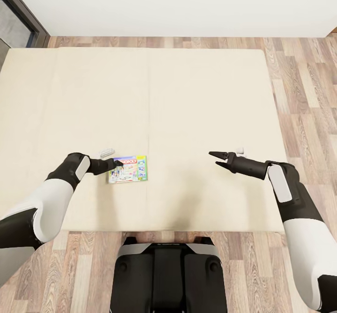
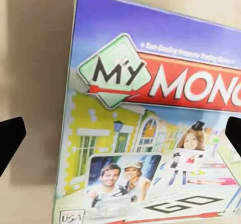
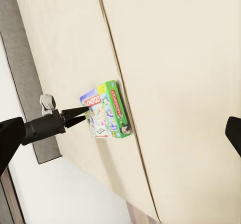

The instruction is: Put all the toys in the child's room - the three board games (two on the bed and one on the table), the two jigsaw puzzles on the table, and the tennis ball on the table - inside the toy box on the table in the child's room.

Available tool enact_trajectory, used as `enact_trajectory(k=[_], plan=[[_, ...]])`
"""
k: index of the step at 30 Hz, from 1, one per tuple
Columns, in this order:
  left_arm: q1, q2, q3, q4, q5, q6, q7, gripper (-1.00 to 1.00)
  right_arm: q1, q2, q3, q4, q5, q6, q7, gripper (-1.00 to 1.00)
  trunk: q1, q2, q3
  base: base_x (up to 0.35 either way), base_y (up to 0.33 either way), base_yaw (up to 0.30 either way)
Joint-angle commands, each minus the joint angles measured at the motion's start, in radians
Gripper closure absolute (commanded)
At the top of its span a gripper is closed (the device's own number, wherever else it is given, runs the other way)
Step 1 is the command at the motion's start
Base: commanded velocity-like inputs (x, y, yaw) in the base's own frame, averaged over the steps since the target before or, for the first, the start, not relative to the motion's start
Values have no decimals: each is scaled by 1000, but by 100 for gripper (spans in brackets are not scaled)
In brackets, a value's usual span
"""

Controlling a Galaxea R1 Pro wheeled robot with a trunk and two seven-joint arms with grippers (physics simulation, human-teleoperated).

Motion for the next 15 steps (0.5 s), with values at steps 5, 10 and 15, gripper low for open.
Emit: enact_trajectory(k=[5, 10, 15], plan=[[0, -1, 6, -1, -4, 6, -5, -100, -1, -1, -2, 0, 6, 5, 7, -100, 1, -2, -1, 0, -22, 0], [0, -1, 6, -1, -4, 5, -5, -100, -1, -1, -1, 1, 6, 5, 7, -100, 1, -2, -1, 0, -169, 0], [0, -1, 5, -1, -5, 5, -4, -100, -1, -1, -1, 1, 6, 5, 7, -100, 1, -2, -1, 0, -196, 0]])
